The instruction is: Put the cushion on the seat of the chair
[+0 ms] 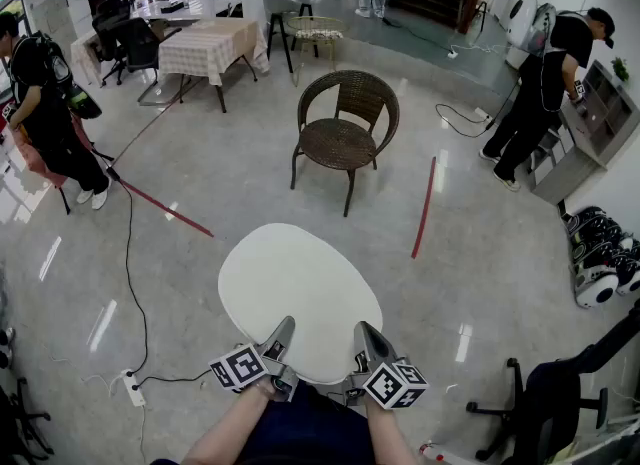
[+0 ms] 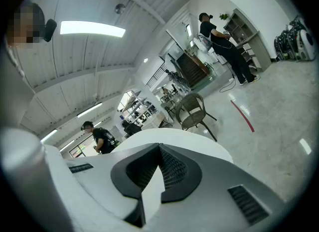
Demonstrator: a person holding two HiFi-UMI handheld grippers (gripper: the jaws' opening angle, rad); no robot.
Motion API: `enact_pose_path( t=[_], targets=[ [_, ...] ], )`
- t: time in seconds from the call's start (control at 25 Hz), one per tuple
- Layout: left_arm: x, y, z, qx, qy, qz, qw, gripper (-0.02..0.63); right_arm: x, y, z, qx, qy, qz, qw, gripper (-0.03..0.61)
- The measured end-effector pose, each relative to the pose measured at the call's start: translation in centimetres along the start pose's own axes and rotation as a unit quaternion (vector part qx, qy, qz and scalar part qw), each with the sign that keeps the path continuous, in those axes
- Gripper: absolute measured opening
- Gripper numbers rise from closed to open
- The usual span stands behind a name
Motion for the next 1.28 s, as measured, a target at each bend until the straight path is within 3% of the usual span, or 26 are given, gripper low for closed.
enact_pose_path(
  t=[0.32,0.6,0.84,1.28],
  targets=[
    [-2.1,-0.3,-2.7,0.0,0.005,0.003,1.0,0.08,-2.7,0.4,-1.3,-0.014,0.009,0.0,1.0,0.015],
    [-2.8,-0.4,-2.5,0.018,0.003,0.03,0.9994,0.08,-2.4,0.0,-1.1,0.012,0.013,-0.022,1.0,0.015],
    [-1.6,0.5,-1.8,0.012,0.003,0.046,0.9989,0.08,-0.9,-0.6,-0.7,0.021,0.012,-0.009,1.0,0.015],
    [3.7,0.7,2.8,-0.003,0.007,0.037,0.9993,0.08,4.6,-1.3,3.1,0.021,0.017,-0.023,0.999,0.015]
  ],
)
Point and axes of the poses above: the fingertips, and each gripper's own axes: x forward along the fingers, y to its left, z out of its top, the point moved 9 cm from there along -x, backward along the fingers, and after that the axes turned 6 degrees about y, right-handed, at the moved point
